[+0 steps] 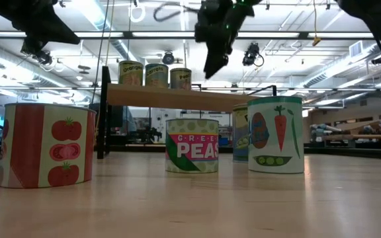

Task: Pick and place cans onto a shelf
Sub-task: Put the peas can on the shelf

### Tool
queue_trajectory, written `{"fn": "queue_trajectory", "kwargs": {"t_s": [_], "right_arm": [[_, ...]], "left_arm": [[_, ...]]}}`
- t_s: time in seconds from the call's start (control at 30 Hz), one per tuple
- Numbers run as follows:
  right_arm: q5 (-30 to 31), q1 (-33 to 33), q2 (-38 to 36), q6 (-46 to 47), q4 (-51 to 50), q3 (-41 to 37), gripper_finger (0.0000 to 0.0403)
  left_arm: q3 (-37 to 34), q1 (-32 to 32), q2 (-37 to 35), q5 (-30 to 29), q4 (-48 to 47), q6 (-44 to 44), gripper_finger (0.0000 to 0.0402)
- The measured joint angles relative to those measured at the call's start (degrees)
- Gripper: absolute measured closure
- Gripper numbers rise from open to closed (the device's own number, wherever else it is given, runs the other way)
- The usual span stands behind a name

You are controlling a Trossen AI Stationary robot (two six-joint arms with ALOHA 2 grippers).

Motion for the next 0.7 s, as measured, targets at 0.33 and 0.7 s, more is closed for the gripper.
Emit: {"fn": "queue_trajectory", "kwargs": {"t_s": [0.33, 0.7], "right_arm": [[-1.2, 13.5, -0.3, 7.0, -5.0, 0.0, 0.0144], [3.2, 22.9, -0.3, 22.9, -10.0, 0.0, 0.0143]], "left_arm": [[0.0, 0.0, 0.0, 1.6, -2.1, 0.5, 0.0386], [0.0, 0.0, 0.0, 4.5, -2.4, 1.4, 0.0386]]}}
